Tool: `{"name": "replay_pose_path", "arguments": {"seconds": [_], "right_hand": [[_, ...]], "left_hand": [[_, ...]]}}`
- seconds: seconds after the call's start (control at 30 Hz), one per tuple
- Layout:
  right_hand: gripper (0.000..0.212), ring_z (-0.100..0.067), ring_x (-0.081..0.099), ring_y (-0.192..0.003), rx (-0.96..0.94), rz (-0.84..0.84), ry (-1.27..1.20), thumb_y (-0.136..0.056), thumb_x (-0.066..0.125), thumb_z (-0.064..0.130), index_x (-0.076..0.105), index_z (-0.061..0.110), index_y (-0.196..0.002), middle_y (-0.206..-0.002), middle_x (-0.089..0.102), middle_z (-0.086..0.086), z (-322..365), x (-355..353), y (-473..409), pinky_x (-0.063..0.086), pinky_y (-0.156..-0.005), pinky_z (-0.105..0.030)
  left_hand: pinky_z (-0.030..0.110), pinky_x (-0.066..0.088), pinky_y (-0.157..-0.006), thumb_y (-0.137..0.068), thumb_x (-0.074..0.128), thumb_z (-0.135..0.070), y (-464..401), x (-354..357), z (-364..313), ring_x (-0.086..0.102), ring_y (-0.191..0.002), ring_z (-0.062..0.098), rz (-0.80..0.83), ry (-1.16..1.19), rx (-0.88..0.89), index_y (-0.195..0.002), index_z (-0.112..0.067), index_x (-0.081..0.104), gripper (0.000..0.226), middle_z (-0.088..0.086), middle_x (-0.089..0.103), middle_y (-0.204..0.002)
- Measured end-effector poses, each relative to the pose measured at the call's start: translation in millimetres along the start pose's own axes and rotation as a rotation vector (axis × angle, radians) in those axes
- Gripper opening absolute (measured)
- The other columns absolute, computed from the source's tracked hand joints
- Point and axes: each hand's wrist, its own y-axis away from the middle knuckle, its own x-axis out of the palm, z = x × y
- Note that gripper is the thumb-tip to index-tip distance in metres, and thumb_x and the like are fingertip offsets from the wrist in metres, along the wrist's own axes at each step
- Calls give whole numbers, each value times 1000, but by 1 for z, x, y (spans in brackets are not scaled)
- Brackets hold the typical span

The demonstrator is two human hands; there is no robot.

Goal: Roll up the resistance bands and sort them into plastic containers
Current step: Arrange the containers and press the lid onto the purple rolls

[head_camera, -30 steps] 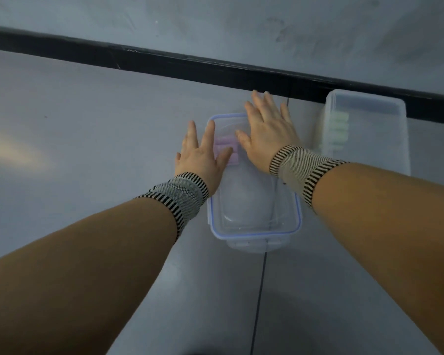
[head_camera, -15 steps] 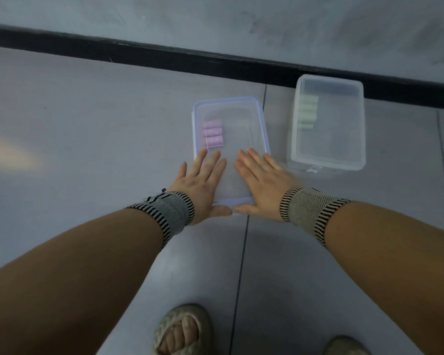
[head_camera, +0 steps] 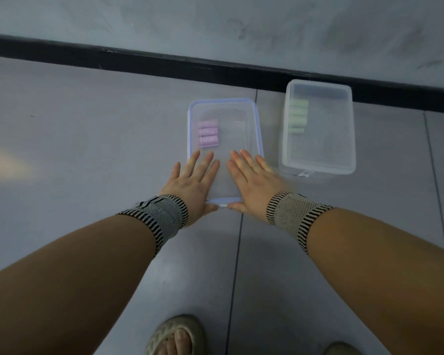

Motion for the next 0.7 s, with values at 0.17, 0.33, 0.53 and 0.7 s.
{"name": "replay_pose_path", "arguments": {"seconds": [0.17,0.33,0.53,0.7], "right_hand": [[95,-25,-19,-145,103,26,-57,-89,29,67,-16,8,-148,-157,-22,-9,-14,-10,-15,-6,-119,-43],[95,-24,-18,-145,151,5,-94,-89,33,66,-15,9,-149,-157,-22,-9,-37,-18,-29,-5,-119,-42],[97,-24,-17,-145,203,-59,-104,-87,34,70,-11,11,-150,-158,-20,-7,-56,-19,-38,-7,-118,-45],[112,-25,-21,-144,389,-106,-132,-77,36,80,-16,12,-148,-155,-27,-7,-71,-9,-4,-8,-116,-52]], "left_hand": [[52,1,-115,-91,44,-54,-31,-25,2,-23,-142,26,23,10,-24,-146,-23,-21,91,-5,-27,-154],[53,2,-115,-92,50,-47,-62,-47,2,-24,-142,25,39,12,-39,-146,-25,-21,92,-7,-28,-153],[53,4,-116,-91,53,-43,-85,-59,2,-22,-142,24,25,54,-32,-146,-27,-20,93,-9,-27,-154],[51,5,-117,-91,54,-40,-86,-55,3,-21,-143,24,8,67,-42,-146,-28,-19,93,-9,-25,-154]]}}
